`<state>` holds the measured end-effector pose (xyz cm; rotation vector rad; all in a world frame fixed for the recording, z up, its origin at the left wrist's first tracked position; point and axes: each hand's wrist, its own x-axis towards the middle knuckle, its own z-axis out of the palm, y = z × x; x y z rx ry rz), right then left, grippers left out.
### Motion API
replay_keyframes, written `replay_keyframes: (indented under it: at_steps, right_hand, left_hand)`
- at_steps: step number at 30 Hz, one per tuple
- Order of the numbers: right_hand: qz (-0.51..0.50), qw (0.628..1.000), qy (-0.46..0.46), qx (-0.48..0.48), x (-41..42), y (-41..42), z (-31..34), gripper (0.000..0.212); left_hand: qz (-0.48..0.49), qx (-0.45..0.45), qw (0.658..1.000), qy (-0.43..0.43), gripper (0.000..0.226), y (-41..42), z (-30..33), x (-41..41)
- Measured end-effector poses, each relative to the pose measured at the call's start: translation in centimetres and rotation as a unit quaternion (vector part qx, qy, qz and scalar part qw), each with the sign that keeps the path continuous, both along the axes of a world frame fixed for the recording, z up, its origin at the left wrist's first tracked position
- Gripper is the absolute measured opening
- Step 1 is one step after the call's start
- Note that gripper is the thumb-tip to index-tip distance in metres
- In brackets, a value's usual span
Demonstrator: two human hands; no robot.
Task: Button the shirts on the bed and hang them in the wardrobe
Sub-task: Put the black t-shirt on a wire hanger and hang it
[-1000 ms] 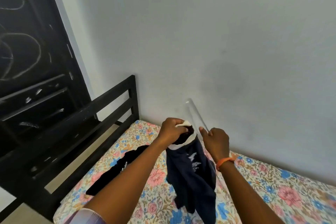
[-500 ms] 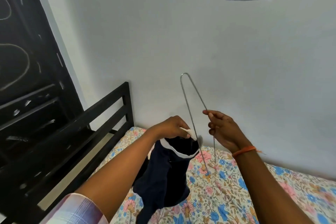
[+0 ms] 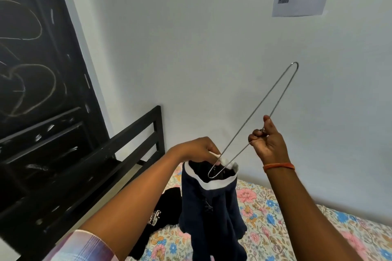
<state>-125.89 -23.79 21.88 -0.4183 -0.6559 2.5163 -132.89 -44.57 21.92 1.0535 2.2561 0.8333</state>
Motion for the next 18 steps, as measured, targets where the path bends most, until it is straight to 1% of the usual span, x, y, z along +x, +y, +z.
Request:
replay_keyframes:
  at_steps: [4, 6, 7, 9, 11, 13, 15, 18]
  right_hand:
    - [-0.006, 0.999, -0.01, -0.03, -0.1, 0.5, -0.4, 0.008]
    - [-0.01, 1.0, -0.011, -0.018, -0.1, 0.3, -0.7, 0.008]
    - [-0.009, 1.0, -0.017, 0.008, 0.0, -0.1, -0.8, 0.008]
    - [0.005, 0.996, -0.033, 0.088, 0.3, -1.0, -1.5, 0.01]
    - [0.025, 0.983, -0.051, 0.176, 0.7, -2.0, -2.8, 0.012]
    - [0.026, 0.953, -0.08, 0.292, 1.3, -2.6, -4.0, 0.016]
    - [0.02, 0.904, -0.105, 0.414, 1.9, -2.9, -4.6, 0.018]
    - [0.016, 0.846, -0.112, 0.521, 2.6, -2.5, -4.8, 0.023]
  left_hand:
    - [0.014, 0.011, 1.0, -0.001, 0.016, -0.7, 0.6, 0.3]
    - [0.023, 0.02, 0.999, -0.009, 0.016, -0.8, 0.9, 0.5]
    - [0.036, 0.033, 0.998, -0.029, 0.017, -0.9, 1.1, 0.6]
    - [0.061, 0.067, 0.994, -0.057, 0.018, -1.1, 1.6, 0.7]
    - [0.083, 0.1, 0.99, -0.057, 0.019, -1.1, 2.6, 0.6]
    - [0.107, 0.126, 0.984, -0.072, 0.019, -1.1, 3.9, 0.3]
    - [0.134, 0.133, 0.977, -0.097, 0.021, -1.2, 5.0, 0.0]
    - [0.162, 0.125, 0.964, -0.167, 0.03, -1.9, 6.0, -0.7]
